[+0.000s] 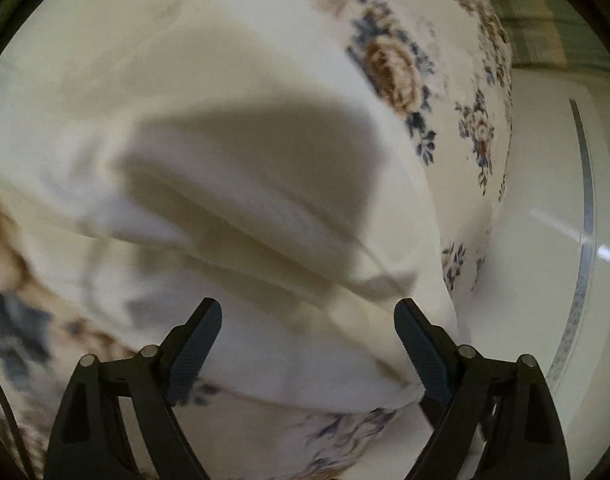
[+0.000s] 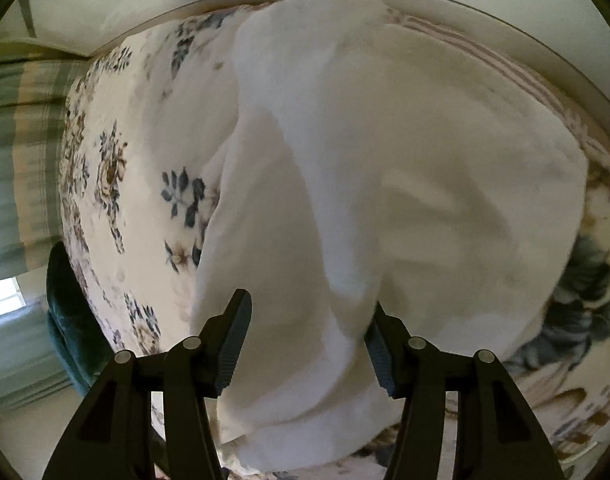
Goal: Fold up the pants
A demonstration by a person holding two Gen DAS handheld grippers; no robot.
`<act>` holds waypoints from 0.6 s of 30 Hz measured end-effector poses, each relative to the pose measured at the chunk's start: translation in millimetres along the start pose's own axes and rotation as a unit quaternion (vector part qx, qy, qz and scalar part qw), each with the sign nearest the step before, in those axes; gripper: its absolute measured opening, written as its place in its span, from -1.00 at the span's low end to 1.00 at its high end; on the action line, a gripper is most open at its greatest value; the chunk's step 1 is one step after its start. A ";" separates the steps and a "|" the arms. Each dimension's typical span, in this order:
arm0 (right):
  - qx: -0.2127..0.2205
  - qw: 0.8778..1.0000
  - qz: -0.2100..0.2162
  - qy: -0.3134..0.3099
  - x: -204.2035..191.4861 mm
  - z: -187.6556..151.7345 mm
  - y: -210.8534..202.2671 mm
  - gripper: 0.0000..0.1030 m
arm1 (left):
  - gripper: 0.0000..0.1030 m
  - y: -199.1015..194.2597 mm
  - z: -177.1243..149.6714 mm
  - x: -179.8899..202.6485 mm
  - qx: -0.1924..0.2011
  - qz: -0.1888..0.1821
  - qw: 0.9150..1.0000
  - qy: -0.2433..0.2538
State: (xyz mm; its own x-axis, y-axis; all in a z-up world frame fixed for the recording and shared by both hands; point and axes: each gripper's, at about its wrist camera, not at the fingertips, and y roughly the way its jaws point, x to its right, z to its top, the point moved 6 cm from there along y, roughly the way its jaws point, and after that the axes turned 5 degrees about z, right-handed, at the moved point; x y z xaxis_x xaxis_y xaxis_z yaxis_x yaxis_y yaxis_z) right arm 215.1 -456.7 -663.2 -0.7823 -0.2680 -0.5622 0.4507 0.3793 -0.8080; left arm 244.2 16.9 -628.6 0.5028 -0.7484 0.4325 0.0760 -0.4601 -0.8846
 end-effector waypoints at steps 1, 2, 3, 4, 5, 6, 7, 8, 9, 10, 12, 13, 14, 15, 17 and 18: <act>0.003 1.000 0.007 0.003 -0.1 0.3 3.0 -0.22 | 0.56 7.1 -0.3 1.3 -0.001 0.004 1.000 -0.003; 0.005 1.000 0.009 0.007 2.0 1.3 4.5 -0.45 | 0.55 11.6 0.6 1.9 -0.003 0.006 1.000 -0.002; 0.009 1.000 -0.004 0.014 6.9 2.0 4.5 -0.90 | 0.55 15.7 -0.2 2.0 -0.002 0.014 1.000 0.002; 0.015 1.000 -0.007 0.019 10.3 3.3 3.6 -0.90 | 0.54 17.4 -1.6 2.1 0.000 0.025 1.000 0.007; 0.026 0.999 0.000 0.025 11.5 2.8 -3.3 -0.91 | 0.53 16.9 -3.5 2.7 0.000 0.023 1.000 0.007; 0.034 0.999 0.001 0.020 9.6 1.8 -11.0 -0.91 | 0.53 15.9 -4.8 2.1 -0.001 0.021 1.000 0.007; 0.048 0.999 0.003 0.003 3.7 -0.2 -24.4 -0.91 | 0.53 14.4 -5.8 0.5 0.002 0.026 1.000 0.009; 0.063 0.998 0.006 -0.016 -3.7 -3.3 -38.6 -0.91 | 0.53 13.1 -7.9 -1.4 0.003 0.026 1.000 0.010; 0.073 0.997 0.006 -0.029 -8.6 -6.4 -49.8 -0.91 | 0.53 12.2 -10.9 -4.0 0.003 0.025 1.000 0.008; 0.081 0.996 0.007 -0.037 -12.9 -9.5 -61.0 -0.91 | 0.53 11.0 -12.3 -7.3 0.004 0.021 1.000 -0.001; 0.090 0.995 0.013 -0.031 -15.0 -13.4 -78.5 -0.91 | 0.53 11.9 -10.9 -14.6 0.002 0.007 1.000 -0.017; 0.089 0.996 0.015 -0.021 -12.2 -13.1 -82.8 -0.91 | 0.53 13.4 -9.3 -15.5 0.005 -0.007 0.999 -0.032; 0.086 0.996 0.019 -0.011 -8.0 -12.1 -84.2 -0.91 | 0.53 13.8 -7.9 -18.5 0.007 -0.015 0.999 -0.043; 0.084 0.996 0.021 0.002 -2.8 -10.9 -84.2 -0.91 | 0.53 15.9 -5.3 -20.6 0.009 -0.024 0.998 -0.055; 0.078 0.997 0.020 0.014 5.9 -8.9 -83.4 -0.91 | 0.53 14.9 -5.5 -27.4 0.009 -0.022 0.998 -0.066; 0.076 0.997 0.018 0.015 8.1 -8.5 -82.5 -0.91 | 0.25 13.5 -4.5 -27.8 0.012 -0.044 0.996 -0.077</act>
State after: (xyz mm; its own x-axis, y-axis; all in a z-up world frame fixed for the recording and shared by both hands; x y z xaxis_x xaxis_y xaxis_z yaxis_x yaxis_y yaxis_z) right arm 167.9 -482.6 -599.6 -0.7759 -0.2287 -0.5879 0.5375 0.2482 -0.8059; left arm 227.3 29.3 -651.8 0.6194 -0.6222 0.4787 0.1461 -0.5077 -0.8491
